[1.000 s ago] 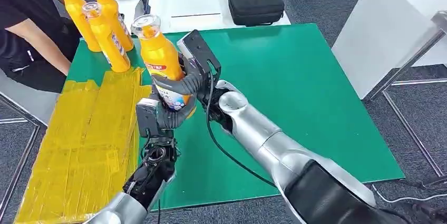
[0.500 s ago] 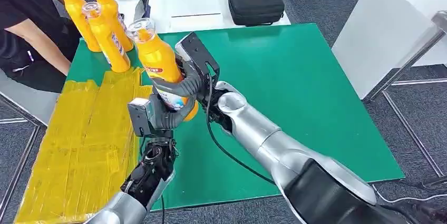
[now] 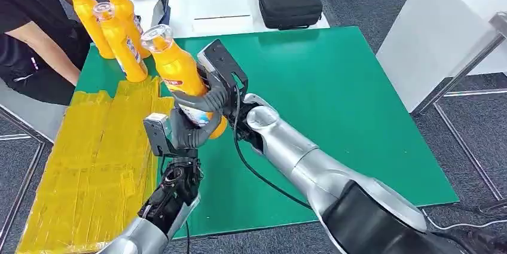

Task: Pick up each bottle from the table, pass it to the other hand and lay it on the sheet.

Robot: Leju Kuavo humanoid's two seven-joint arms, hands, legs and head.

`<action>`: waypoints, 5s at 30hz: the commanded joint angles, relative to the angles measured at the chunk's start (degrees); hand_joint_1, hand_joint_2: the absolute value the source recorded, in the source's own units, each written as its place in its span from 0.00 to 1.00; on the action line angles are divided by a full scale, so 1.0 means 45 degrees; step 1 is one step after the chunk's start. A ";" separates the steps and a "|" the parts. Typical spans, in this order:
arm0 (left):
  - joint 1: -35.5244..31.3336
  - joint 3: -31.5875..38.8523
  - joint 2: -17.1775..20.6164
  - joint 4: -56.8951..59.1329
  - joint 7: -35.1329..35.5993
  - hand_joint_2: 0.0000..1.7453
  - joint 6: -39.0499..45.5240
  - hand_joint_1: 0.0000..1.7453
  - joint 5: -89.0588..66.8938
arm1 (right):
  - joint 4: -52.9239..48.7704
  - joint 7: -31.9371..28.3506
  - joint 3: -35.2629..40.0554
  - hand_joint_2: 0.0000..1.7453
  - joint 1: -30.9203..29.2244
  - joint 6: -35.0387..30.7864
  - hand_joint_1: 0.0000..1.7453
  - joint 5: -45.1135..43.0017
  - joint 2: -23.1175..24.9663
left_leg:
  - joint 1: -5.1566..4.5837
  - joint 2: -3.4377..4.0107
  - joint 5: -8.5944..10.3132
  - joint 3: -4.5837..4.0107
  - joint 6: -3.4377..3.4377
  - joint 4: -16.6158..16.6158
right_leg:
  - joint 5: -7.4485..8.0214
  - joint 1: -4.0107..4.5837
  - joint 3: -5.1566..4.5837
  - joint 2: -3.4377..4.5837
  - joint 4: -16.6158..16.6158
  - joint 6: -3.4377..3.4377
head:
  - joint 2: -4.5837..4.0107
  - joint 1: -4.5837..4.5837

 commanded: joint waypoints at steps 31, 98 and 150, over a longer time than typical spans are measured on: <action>-0.0932 0.0777 -0.0060 0.0873 0.0136 1.00 0.0379 1.00 0.0222 | -0.0396 -0.1155 0.1101 0.00 -0.0912 -0.2003 0.00 0.3109 0.0296 | -0.0002 0.0037 -0.0049 0.0055 -0.0020 0.0038 | -0.0051 0.0008 0.0060 -0.0013 0.0035 -0.0003 | 0.0000 0.0000; 0.0124 0.3309 0.6305 0.2067 0.5241 1.00 0.5941 1.00 -2.1660 | -1.0475 -0.1375 -1.1160 0.00 0.6331 -0.0160 0.00 1.1470 -0.6495 | -0.0007 0.0009 -0.0050 0.0088 -0.0014 0.0012 | -0.0058 0.0003 0.0098 -0.0034 0.0004 -0.0001 | 0.0000 0.0000; -0.1094 0.5499 0.4997 0.2065 0.0136 0.00 0.4994 0.00 -1.3006 | -0.9303 -0.1263 -1.1244 0.00 0.6319 -0.0004 0.00 1.1363 -0.6646 | 0.0002 -0.0031 -0.0014 0.0032 -0.0006 0.0006 | -0.0032 0.0009 0.0055 -0.0061 -0.0003 0.0000 | 0.0000 0.0000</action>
